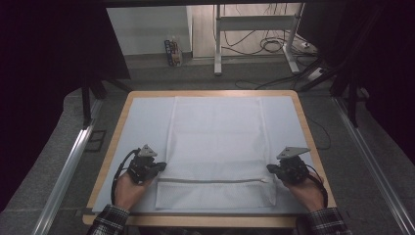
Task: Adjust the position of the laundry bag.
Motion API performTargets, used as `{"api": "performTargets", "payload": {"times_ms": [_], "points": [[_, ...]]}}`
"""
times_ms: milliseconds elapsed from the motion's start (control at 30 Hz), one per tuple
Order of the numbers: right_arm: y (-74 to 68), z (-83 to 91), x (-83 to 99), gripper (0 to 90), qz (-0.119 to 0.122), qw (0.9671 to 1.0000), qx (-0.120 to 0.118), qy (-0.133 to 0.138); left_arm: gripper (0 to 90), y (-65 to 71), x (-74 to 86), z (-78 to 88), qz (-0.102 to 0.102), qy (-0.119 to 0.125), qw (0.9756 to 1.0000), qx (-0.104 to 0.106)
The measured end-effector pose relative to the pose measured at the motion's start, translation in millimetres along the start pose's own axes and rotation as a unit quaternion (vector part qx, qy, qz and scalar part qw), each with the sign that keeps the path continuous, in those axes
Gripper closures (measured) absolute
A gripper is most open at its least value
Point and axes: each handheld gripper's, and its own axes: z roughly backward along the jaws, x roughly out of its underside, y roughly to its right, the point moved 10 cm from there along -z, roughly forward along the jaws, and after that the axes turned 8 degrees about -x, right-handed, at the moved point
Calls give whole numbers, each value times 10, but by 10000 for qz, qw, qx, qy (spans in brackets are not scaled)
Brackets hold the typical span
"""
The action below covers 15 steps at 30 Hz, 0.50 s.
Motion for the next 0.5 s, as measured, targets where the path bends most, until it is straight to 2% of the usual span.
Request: {"api": "performTargets", "payload": {"times_ms": [200, 367, 400, 467, 500], "points": [[-31, -2, 37, 881, -30, 10000, -44, -22, 886, 18, 31, 26, 107, 5, 9999, 36], [-57, -6, 46, 876, 13, 10000, -50, -50, 877, -3, 54, -12, 92, -28, 10000, 8], [-57, -6, 46, 876, 13, 10000, -50, -50, 850, -3, 54, -12, 92, -28, 10000, 8], [-52, 8, 35, 853, 15, 10000, -23, 5, 760, -22, 31, 3, 17, 56, 9998, -164], [-42, 16, 32, 823, 21, 10000, 3, 26, 712, -21, 17, 11, 53, 118, 9997, -199]]}}
